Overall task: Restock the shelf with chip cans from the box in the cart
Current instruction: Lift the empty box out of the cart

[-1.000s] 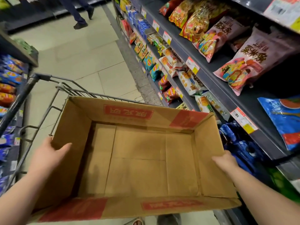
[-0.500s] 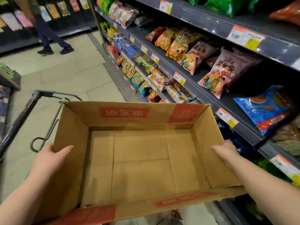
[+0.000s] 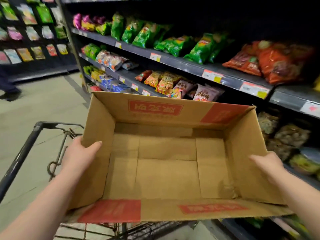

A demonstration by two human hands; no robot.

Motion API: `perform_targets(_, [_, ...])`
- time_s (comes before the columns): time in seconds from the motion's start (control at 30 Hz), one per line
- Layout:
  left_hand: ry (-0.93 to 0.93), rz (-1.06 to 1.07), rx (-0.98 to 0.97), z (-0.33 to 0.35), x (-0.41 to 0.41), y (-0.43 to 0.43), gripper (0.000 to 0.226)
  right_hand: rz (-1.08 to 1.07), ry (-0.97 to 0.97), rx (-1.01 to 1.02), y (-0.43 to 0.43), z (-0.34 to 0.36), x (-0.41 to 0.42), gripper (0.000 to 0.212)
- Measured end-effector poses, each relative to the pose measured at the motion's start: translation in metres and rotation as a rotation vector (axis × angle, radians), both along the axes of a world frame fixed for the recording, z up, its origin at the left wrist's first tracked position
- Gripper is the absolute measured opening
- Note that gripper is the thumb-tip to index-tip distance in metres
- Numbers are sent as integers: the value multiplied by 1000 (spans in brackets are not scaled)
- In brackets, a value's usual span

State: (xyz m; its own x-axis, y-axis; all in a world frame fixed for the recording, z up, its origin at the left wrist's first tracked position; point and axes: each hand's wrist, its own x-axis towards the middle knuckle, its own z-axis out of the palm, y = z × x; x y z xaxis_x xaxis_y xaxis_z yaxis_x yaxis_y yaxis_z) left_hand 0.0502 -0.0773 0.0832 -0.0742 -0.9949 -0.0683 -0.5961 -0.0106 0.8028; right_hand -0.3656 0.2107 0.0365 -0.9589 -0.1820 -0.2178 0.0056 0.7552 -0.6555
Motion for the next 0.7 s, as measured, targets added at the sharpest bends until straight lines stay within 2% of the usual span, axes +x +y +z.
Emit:
perform_targets(0.07, [18, -51, -25, 4, -9, 6, 64, -76, 6, -41, 33, 4, 14, 58])
perform_targets(0.23, [19, -226, -35, 10, -46, 30, 53, -280, 21, -81, 128, -10, 28, 76])
perform_targets(0.4, [-14, -436, -68, 14, -92, 65, 48, -485, 11, -38, 214, 8, 75, 58])
perform_targets(0.53, [-11, -620, -58, 16, -126, 109, 63, -638, 22, -52, 278, 16, 119, 55])
perform_targets(0.7, [-42, -788, -53, 13, -162, 173, 48, -822, 7, -47, 360, 15, 171, 54])
